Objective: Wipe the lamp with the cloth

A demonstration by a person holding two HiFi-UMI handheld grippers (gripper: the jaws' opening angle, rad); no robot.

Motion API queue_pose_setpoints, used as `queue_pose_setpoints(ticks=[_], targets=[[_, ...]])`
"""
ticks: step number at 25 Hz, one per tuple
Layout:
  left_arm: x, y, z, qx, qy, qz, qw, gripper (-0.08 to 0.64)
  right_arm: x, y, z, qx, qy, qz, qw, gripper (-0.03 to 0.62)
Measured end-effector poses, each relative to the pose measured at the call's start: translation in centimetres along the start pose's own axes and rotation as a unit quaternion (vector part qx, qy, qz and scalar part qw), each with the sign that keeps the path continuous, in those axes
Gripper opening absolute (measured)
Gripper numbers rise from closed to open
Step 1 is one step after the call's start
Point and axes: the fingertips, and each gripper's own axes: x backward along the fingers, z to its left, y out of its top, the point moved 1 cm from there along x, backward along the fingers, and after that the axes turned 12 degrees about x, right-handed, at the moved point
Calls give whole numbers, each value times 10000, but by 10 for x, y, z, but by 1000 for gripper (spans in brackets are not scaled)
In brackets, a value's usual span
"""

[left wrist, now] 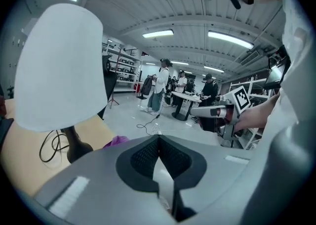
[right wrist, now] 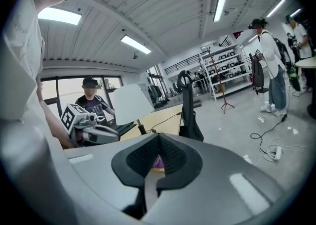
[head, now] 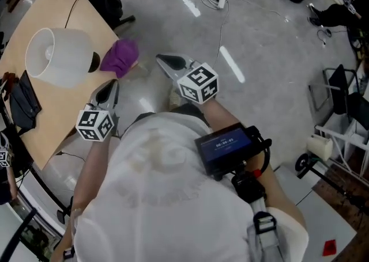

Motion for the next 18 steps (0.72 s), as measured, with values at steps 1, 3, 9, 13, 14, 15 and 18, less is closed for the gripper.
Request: queue_pose_setpoints(ticks=[1, 3, 9, 13, 14, 15, 18], targets=[[-9, 0, -2, -9, 25, 38, 10000, 2, 1, 1, -10, -36, 16, -11, 10000, 14], [-29, -1, 0, 20, 77, 129, 9999, 2, -3, -5, -32, -143, 52, 11, 9999, 14], [-57, -10, 27, 428, 482, 346, 9973, 2, -36, -34, -66, -471, 408, 87, 9980, 14], [-58, -39, 35, 1114, 520, 621, 9905, 2, -30, -55, -60, -726, 428, 232, 9962, 14], [-59, -44, 37, 1293, 525, 637, 9882, 2, -28, -60, -57, -770, 442, 274, 9957, 14], [-60, -48, 40, 1459, 548, 612, 9859, 2, -27, -64, -55, -796, 462, 322, 9952, 14], [-68, -54, 58, 1851, 825, 497, 9780, 2, -25, -71, -57, -787, 503, 483, 9945, 14]])
